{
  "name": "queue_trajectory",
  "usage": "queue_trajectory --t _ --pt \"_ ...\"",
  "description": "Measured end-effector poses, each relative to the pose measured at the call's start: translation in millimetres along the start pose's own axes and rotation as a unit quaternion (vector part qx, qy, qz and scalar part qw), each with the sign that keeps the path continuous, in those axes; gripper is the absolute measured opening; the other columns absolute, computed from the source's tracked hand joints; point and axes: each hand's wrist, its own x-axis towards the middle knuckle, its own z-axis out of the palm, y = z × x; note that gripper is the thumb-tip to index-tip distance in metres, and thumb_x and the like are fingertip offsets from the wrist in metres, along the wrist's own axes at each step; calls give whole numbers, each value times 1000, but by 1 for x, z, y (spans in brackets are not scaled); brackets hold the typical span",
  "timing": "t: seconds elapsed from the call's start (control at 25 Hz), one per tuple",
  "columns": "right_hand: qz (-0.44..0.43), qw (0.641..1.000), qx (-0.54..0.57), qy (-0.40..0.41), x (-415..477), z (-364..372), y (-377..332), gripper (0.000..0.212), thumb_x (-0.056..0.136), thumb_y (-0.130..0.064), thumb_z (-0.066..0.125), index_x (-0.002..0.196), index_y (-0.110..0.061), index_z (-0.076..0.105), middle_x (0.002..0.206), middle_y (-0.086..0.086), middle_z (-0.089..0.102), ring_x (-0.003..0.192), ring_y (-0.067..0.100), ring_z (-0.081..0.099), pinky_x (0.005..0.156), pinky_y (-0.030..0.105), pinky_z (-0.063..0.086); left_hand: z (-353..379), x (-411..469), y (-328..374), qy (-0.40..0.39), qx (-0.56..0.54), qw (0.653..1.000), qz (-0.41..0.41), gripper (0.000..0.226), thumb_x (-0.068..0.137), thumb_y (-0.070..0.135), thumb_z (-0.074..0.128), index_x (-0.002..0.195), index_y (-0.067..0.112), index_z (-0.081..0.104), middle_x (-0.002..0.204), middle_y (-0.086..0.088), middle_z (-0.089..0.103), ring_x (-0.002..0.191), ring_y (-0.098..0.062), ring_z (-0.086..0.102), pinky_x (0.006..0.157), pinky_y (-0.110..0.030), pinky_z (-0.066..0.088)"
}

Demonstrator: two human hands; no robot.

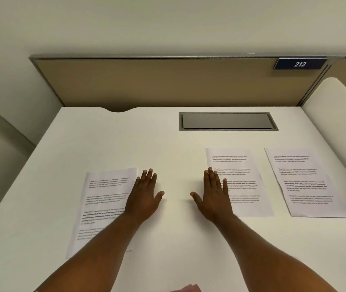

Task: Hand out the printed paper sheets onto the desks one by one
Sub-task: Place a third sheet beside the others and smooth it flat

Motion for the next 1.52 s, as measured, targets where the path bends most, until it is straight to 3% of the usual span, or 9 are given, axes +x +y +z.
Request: queue_trajectory --t 0.32,0.52,0.72,0.84,0.92,1.0,1.24,1.4,1.52 --pt "-19 1000 1 -23 -25 48 -97 95 92 -71 18 162 -11 -7 171 3 -13 159 20 -10 127 48 -9 -13 -64 -90 2 -16 999 -39 87 89 63 18 158 10 25 169 -6 13 156 -19 4 126 -36 2" --pt "-24 999 9 -38 -40 68 -143 94 90 -70 12 163 -12 -6 172 3 -12 159 19 -10 127 48 -11 -21 -99 -143 13 -9 997 -76 79 94 56 35 155 7 32 167 -9 20 156 -22 12 126 -39 9" --pt "-34 999 12 -35 -43 76 -174 83 97 -63 20 161 -11 24 173 7 11 160 22 1 128 50 -7 -27 -120 -174 20 -2 994 -105 75 93 52 40 153 6 38 165 -11 26 155 -25 18 126 -40 11" --pt "-45 998 15 -38 -43 82 -190 64 104 -55 34 152 -14 44 168 7 26 159 24 10 128 48 -5 -25 -130 -185 -5 -11 994 -110 84 89 63 26 151 9 42 165 -11 26 155 -25 17 126 -40 8" --pt "-50 998 37 -31 -45 85 -200 54 105 -48 41 145 -14 53 159 8 41 154 26 24 128 47 0 -22 -133 -192 -29 -11 993 -112 89 86 68 18 153 14 40 167 -8 21 156 -23 12 126 -38 3" --pt "-45 998 47 -23 -45 87 -209 47 104 -45 45 139 -16 58 144 5 52 142 25 40 127 44 7 -20 -135 -196 -41 -5 992 -115 82 90 65 23 155 17 35 168 -7 16 157 -21 8 125 -36 -1" --pt "8 995 91 -31 -36 84 -225 25 100 -40 49 104 -23 67 110 -2 62 109 23 55 100 39 27 -26 -134 -194 -56 -8 992 -114 87 86 68 16 156 18 33 169 -6 14 157 -21 5 124 -36 -2" --pt "77 979 182 -46 -29 74 -236 13 98 -29 52 89 -22 59 89 -7 66 83 22 60 90 38 38 -30 -132 -194 -76 -8 990 -114 76 95 61 30 158 18 27 170 -5 11 157 -19 2 125 -36 -2" --pt "130 950 280 -35 -28 67 -236 10 96 -25 57 87 -23 61 85 -6 68 81 20 63 72 33 48 -35 -127 -193 -52 -44 988 -142 75 100 56 41 160 15 21 169 -5 15 157 -20 7 127 -40 5"
